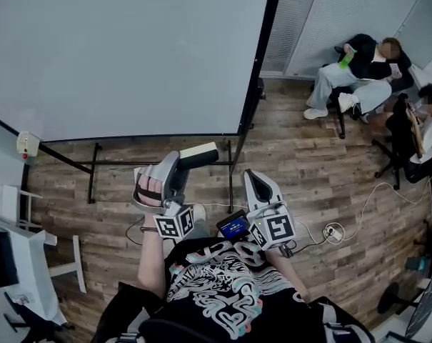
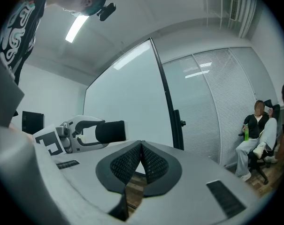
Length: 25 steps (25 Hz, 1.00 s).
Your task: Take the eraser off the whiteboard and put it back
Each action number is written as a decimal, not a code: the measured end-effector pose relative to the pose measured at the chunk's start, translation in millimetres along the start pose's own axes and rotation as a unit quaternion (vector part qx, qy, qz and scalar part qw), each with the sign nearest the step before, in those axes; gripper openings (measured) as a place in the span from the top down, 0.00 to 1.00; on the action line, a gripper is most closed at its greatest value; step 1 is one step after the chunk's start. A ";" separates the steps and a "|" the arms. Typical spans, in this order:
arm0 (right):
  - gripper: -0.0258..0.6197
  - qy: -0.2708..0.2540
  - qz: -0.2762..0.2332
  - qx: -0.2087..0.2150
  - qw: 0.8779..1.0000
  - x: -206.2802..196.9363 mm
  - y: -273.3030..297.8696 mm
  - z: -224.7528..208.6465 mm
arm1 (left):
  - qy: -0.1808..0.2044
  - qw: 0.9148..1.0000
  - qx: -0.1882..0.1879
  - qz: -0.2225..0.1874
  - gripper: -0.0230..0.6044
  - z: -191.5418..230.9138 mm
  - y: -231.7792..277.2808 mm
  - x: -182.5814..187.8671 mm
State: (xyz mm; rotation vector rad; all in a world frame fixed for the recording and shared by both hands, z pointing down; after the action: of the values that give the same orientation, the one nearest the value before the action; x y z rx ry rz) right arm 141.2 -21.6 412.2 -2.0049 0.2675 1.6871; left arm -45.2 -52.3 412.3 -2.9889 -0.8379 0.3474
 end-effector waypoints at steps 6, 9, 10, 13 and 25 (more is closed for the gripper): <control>0.93 -0.001 0.005 -0.006 1.000 -8.2 25.7 -2.0 | -0.001 1.000 -0.010 -0.001 0.50 -1.1 15.2 -27.2; 0.93 0.002 0.007 -0.015 1.000 -13.1 37.8 -9.5 | -0.003 1.000 -0.009 -0.005 0.50 1.4 27.4 -37.1; 0.93 0.003 0.008 -0.017 1.000 -15.3 41.4 -11.1 | -0.004 1.000 -0.009 -0.006 0.50 1.5 30.7 -40.2; 0.93 0.006 0.012 -0.021 1.000 -22.5 53.0 -11.8 | -0.006 1.000 -0.014 -0.010 0.50 -0.8 39.2 -51.6; 0.93 0.006 0.022 -0.036 0.999 -34.1 82.5 -17.6 | -0.013 0.999 -0.023 -0.027 0.50 -1.4 68.9 -78.9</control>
State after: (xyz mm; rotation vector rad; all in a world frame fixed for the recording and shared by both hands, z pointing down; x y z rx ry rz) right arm 111.6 -106.5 426.4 -2.0749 0.2608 1.7356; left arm -75.2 -151.9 424.8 -3.0035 -0.9403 0.3697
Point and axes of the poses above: the fingertips, and each gripper's own axes: y forward along the fingers, z to its left, x out of its top, the point moved 5 cm from there along -y, backward along the fingers, and after that the axes turned 12 degrees about -z, right-handed, at the moved point
